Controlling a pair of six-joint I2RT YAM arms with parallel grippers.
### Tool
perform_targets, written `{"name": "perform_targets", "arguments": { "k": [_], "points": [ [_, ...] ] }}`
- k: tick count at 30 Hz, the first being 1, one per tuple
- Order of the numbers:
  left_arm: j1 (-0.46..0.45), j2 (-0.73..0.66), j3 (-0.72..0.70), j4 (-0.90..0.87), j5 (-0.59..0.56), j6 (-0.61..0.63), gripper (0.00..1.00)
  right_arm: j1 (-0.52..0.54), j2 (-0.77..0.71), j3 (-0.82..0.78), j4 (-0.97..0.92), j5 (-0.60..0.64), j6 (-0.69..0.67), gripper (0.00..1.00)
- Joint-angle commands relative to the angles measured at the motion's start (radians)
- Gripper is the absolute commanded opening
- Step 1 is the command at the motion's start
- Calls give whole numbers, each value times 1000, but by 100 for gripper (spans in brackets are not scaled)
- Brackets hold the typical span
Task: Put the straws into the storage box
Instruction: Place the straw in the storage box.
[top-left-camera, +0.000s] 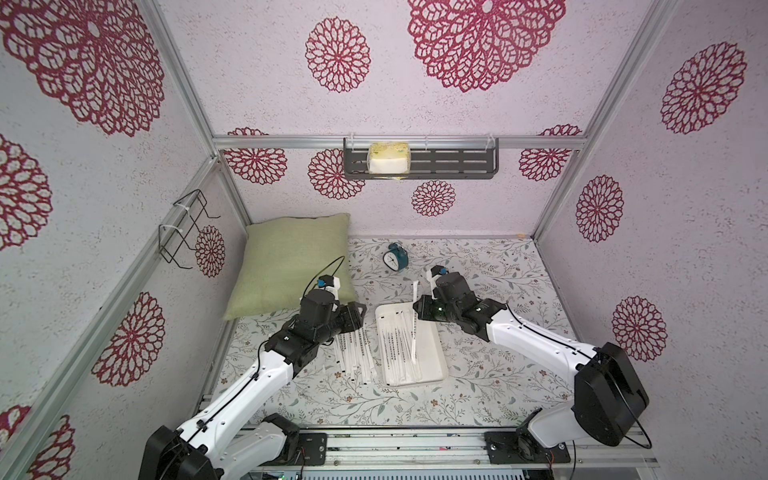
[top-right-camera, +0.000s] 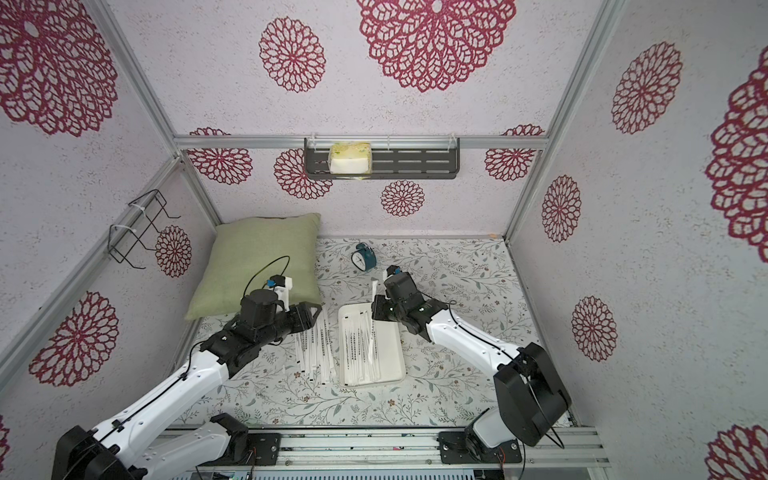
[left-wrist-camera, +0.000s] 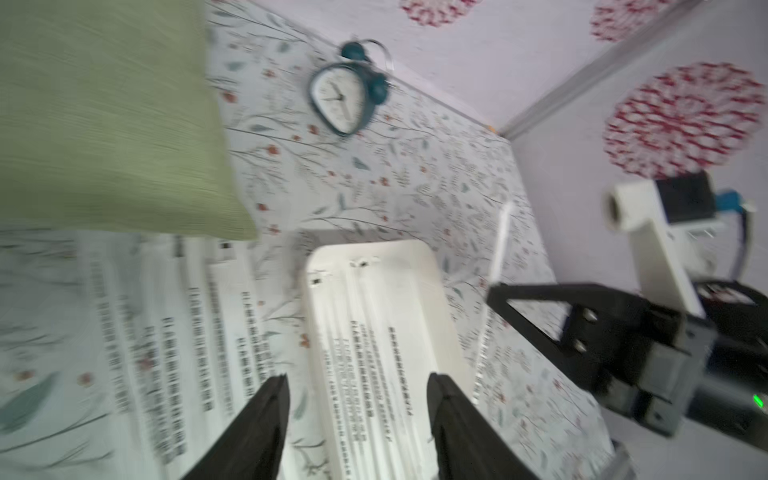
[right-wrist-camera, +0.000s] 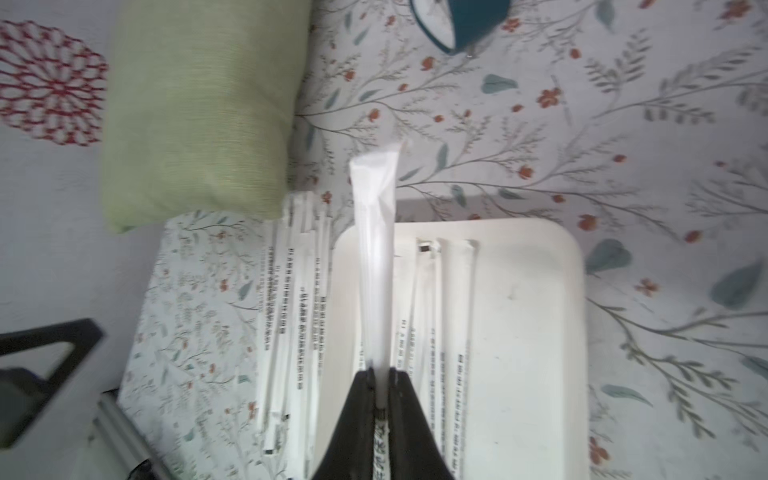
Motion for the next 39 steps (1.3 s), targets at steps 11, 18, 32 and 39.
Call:
{"name": "perform_targets", "arguments": {
  "k": [11, 18, 32, 39],
  "points": [
    [8, -22, -30, -188, -171, -59, 66, 35, 195, 42, -72, 157, -82, 11],
    [8, -18, -43, -159, -166, -61, 65, 34, 226, 50, -90, 115, -77, 11],
    [8, -14, -81, -153, -181, -56, 65, 20, 290, 84, -114, 127, -57, 12],
    [10, -19, -55, -240, -247, -67, 65, 20, 281, 78, -108, 109, -47, 12]
  ]
}}
